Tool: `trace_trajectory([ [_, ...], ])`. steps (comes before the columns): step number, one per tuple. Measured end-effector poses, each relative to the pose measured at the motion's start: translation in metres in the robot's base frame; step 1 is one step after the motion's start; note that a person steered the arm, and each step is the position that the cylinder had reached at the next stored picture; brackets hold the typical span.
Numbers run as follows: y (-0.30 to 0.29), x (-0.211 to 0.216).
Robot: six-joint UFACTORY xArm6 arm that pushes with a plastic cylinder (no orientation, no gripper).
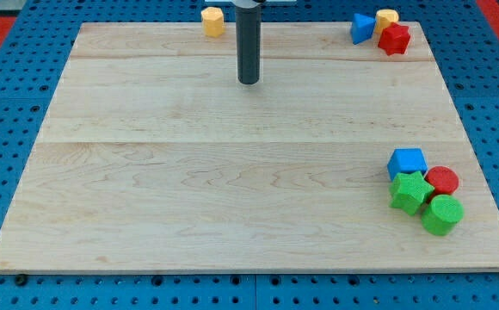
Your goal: Separate the green star and blue cube from the other two circles
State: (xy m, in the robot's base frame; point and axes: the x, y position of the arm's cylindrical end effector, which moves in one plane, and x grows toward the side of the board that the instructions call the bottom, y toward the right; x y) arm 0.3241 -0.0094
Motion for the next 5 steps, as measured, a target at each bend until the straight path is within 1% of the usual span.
trace_trajectory([
  [5, -0.063, 0.0],
])
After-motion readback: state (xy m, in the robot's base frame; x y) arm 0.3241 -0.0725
